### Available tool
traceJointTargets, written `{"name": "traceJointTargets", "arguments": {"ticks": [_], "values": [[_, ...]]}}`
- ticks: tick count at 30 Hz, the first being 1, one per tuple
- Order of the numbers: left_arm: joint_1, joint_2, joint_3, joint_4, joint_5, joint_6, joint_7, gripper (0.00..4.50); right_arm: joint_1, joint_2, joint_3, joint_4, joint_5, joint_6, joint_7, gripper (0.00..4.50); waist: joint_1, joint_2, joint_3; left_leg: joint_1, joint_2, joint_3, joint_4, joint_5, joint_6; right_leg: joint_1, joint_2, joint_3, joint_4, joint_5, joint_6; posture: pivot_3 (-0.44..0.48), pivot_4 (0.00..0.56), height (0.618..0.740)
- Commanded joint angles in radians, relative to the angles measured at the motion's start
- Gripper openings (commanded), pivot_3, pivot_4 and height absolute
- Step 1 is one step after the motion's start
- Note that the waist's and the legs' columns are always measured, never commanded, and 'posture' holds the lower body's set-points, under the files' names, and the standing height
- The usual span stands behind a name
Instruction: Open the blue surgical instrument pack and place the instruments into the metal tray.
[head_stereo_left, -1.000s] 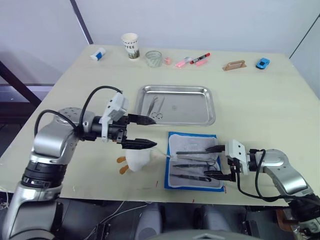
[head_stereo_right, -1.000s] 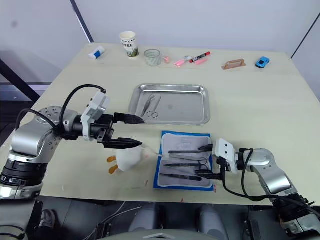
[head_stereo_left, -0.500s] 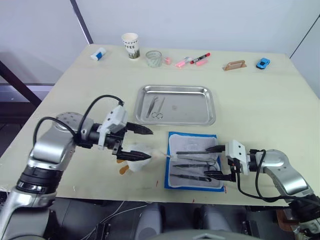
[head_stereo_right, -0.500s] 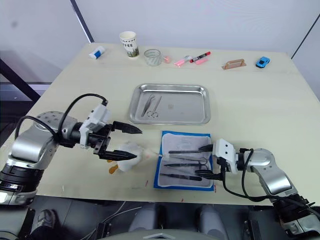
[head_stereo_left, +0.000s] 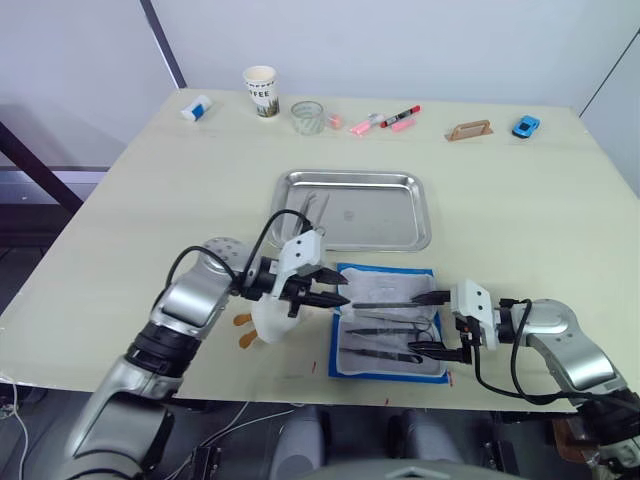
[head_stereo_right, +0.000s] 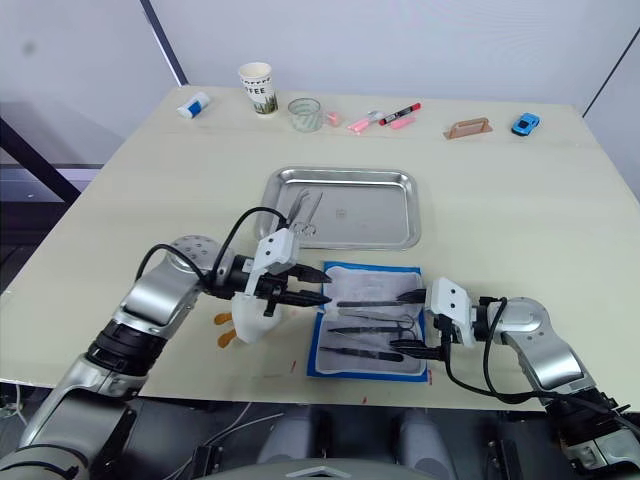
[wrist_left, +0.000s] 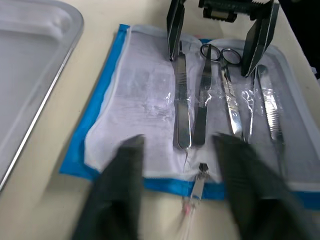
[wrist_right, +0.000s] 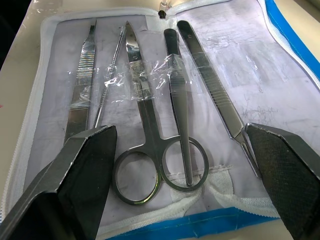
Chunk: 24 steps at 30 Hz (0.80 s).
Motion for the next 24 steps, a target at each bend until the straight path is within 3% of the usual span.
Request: {"name": "traceJointTargets", "arguments": {"ticks": [1, 24], "values": [[-0.025, -0.029, -0.018, 0.02, 0.027, -0.034, 0.01, 1.8, 0.029, -0.013, 0.022, 0.031, -0.035, 0.032, -0.006, 4.5, -0.001, 0.0, 0.0, 0.0, 0.0, 0.0, 0.0, 0.0, 0.0, 0.0, 0.0, 0.0, 0.0, 0.0, 0.0, 0.0, 0.15, 0.74], [-0.074, -0.124, -0.108, 0.103, 0.151, -0.058, 0.028, 1.8, 0.028, -0.005, 0.028, 0.029, -0.035, 0.038, -0.023, 4.5, -0.001, 0.0, 0.0, 0.0, 0.0, 0.0, 0.0, 0.0, 0.0, 0.0, 0.0, 0.0, 0.0, 0.0, 0.0, 0.0, 0.15, 0.74]]}}
